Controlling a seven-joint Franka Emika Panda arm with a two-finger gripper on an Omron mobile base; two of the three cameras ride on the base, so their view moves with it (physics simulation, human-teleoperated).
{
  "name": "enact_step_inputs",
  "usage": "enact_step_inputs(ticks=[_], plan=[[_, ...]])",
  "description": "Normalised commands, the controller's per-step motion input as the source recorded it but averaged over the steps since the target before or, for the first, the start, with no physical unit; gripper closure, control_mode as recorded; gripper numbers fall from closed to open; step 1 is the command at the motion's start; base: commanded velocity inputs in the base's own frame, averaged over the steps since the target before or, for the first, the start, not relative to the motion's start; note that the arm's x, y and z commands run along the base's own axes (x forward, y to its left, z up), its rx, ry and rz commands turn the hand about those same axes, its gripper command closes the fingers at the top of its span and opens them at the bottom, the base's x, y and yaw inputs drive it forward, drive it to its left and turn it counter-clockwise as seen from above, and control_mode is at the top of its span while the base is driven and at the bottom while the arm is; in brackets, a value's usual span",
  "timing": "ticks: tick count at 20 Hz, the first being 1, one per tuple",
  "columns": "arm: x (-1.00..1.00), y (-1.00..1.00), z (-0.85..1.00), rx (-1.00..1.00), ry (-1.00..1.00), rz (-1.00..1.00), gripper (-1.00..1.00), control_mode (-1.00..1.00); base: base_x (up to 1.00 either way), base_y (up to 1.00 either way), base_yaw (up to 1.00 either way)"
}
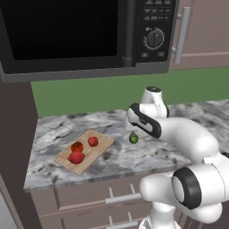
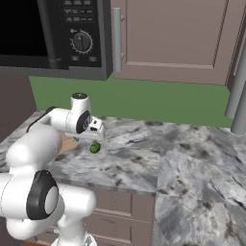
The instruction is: Place the avocado, onion, tomato, and bell pepper on the cutting board.
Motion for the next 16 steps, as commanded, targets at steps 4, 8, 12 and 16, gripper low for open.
enact_step_inputs(ticks=[4, 8, 12, 16], plan=[[0.21, 0.00, -0.24, 0.00, 0.00, 0.00, -1.00, -1.00, 0.00, 0.00, 0.00], [0.23, 0.00, -0.23, 0.00, 0.00, 0.00, -1.00, -1.00, 0.00, 0.00, 0.00], [0.22, -0.01, -0.22, 0.00, 0.00, 0.00, -1.00, -1.00, 0.00, 0.00, 0.00], [0.25, 0.00, -0.18, 0.00, 0.00, 0.00, -1.00, -1.00, 0.00, 0.00, 0.00]])
